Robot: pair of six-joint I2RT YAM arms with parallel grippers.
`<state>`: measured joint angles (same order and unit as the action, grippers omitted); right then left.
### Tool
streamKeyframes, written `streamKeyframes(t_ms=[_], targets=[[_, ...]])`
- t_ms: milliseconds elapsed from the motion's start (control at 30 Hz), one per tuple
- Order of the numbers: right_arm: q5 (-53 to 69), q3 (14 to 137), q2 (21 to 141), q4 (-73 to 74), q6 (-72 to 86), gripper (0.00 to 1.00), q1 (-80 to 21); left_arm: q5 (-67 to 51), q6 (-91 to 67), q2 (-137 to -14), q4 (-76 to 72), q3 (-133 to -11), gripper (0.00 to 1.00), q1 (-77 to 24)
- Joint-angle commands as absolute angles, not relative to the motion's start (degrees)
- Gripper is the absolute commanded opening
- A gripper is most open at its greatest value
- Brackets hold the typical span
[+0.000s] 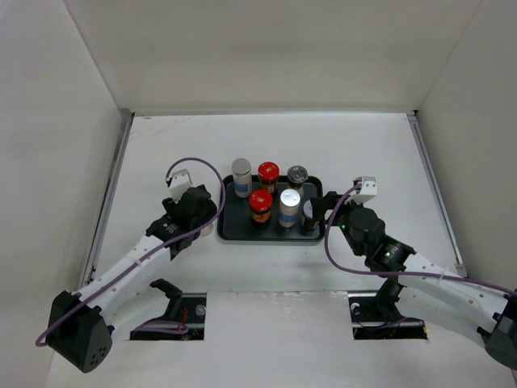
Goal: Organize the condiment bottles
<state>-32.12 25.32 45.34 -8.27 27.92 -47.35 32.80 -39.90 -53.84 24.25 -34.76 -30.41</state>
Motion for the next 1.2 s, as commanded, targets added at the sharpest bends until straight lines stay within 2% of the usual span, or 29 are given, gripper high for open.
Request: streamKeyframes(t_ms=[0, 167, 300, 500, 667, 900, 1167], targets=[[-31.99, 25.40, 45.70, -12.13, 27.95, 0.79, -47.94, 31.46, -39.90, -54.49, 19.43, -34.01, 0.63, -30.54], [-31.99, 25.40, 45.44, -12.13, 27.86, 0.80, -47.94, 32.34, -39.64, -53.53, 20.12, -34.62, 0.42, -30.80], [-31.99, 25.22, 45.17, -12.13, 27.95, 0.80, -47.94, 34.62, -38.59, -50.72, 23.11, -39.27, 0.36, -31.68], [-31.99, 25.40, 45.88, -12.13, 27.95, 0.80, -47.94, 38.05, -35.95, -52.46, 22.50, -46.22, 0.36, -38.70], [-32.17, 25.14, 45.35, -12.13, 28.04, 0.80, -47.94, 37.80, -36.74, -58.00, 16.80, -46.67, 0.36, -44.07], [-32.61, 25.05, 45.26, -12.13, 27.95, 0.81, -47.94, 34.99, -36.83, -65.29, 7.48, -45.35, 0.38, -45.31], [-35.15, 24.87, 42.46, -10.64, 27.86, 0.85, -47.07, 33.22, -36.65, -70.05, 2.73, -42.98, 0.46, -44.51]])
